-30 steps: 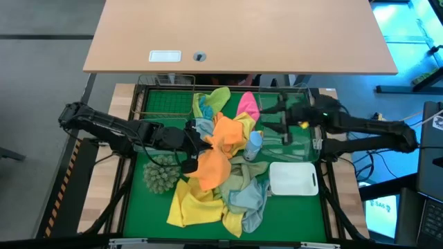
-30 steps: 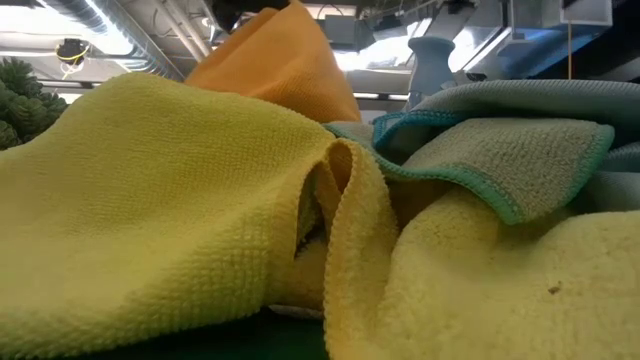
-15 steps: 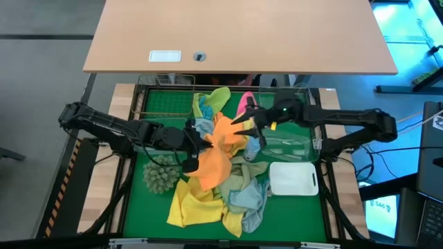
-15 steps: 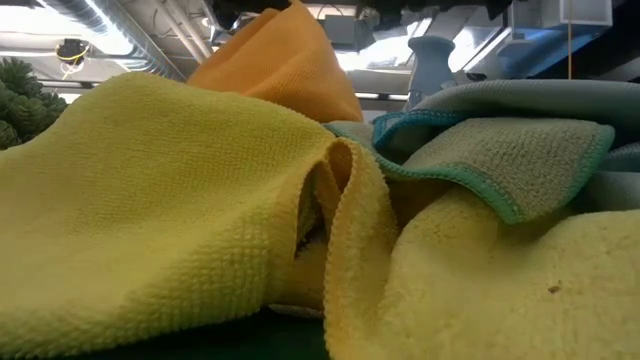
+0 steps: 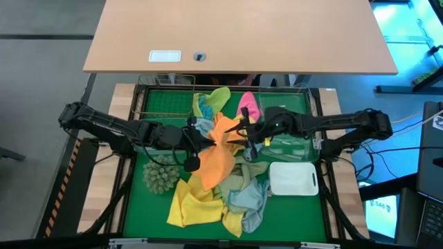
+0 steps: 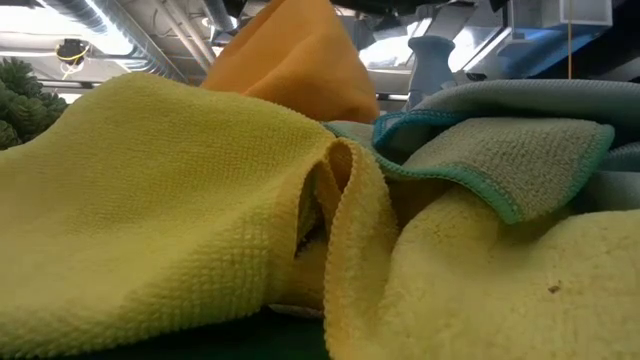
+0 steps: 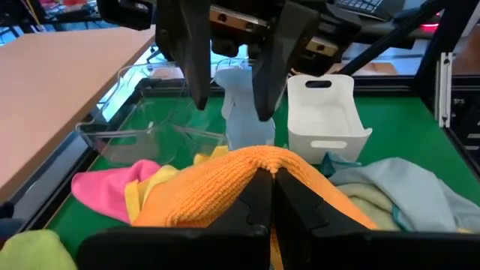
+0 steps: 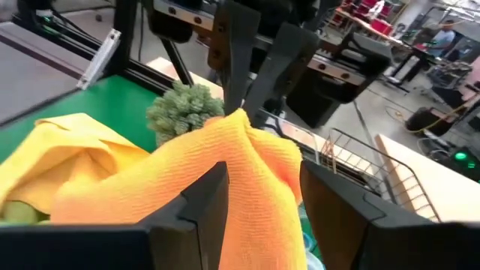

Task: Sort microfiber towel by color & place in baskets
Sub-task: Put the orange microfiber towel into the top right transparent bin

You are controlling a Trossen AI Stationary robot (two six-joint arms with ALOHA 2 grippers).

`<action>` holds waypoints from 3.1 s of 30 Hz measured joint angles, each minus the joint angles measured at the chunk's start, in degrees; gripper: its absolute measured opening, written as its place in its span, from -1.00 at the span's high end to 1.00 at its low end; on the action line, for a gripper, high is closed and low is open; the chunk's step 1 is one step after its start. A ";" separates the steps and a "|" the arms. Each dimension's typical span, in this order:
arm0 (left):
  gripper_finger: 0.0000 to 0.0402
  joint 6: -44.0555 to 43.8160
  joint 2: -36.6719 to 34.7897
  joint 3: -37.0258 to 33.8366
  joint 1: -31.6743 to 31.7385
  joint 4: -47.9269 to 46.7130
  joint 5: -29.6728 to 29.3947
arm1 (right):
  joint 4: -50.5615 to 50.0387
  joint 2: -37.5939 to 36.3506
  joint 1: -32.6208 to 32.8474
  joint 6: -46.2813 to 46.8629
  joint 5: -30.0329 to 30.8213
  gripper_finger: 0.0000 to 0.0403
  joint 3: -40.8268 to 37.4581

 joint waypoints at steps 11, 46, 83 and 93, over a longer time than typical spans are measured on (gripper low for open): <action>1.00 0.04 -0.02 0.00 0.00 3.87 0.17 | -0.53 0.31 -0.15 -0.07 0.51 0.18 0.00; 0.93 -0.02 -0.04 0.00 -0.07 5.75 0.59 | -0.51 0.31 -0.15 -0.21 0.97 0.93 0.00; 0.24 -2.71 -3.96 0.00 0.76 1.03 -0.37 | -15.58 -1.81 -0.15 -1.82 0.66 0.99 13.35; 0.24 -2.64 -3.96 0.00 0.76 1.16 -0.28 | -31.64 -3.37 -0.92 -2.96 13.37 1.00 33.77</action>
